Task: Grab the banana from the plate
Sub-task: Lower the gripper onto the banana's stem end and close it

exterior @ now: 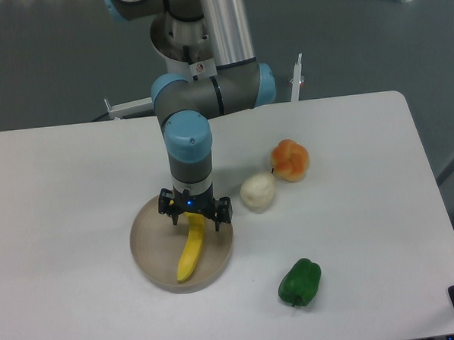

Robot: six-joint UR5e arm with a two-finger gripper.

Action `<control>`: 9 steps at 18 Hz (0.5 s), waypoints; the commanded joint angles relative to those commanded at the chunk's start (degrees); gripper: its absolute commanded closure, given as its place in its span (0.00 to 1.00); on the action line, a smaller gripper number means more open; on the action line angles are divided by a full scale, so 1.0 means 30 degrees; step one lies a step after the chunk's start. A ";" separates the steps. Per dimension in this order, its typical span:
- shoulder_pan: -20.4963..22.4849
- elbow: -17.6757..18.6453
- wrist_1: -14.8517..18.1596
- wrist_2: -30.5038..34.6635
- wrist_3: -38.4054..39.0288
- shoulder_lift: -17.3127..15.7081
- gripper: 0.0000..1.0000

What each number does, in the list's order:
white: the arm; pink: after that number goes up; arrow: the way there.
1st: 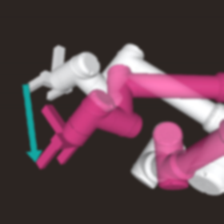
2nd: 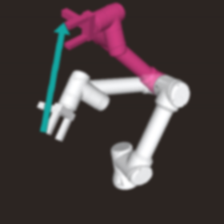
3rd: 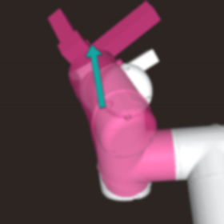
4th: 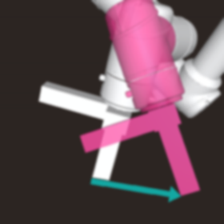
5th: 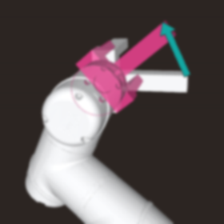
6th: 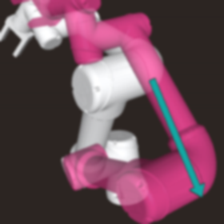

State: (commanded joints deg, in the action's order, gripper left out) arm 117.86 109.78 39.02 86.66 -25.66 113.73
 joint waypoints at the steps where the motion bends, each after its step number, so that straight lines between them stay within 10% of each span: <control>1: -0.0059 0.0000 0.0000 0.0000 0.0029 0.0059 0.00; 5: -0.0059 0.0000 0.0000 0.0059 0.0380 0.0059 0.04; 9: -0.0059 0.0000 0.0000 0.0059 0.0498 0.0088 0.39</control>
State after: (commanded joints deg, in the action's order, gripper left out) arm 117.69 109.78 39.02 86.84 -24.17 113.99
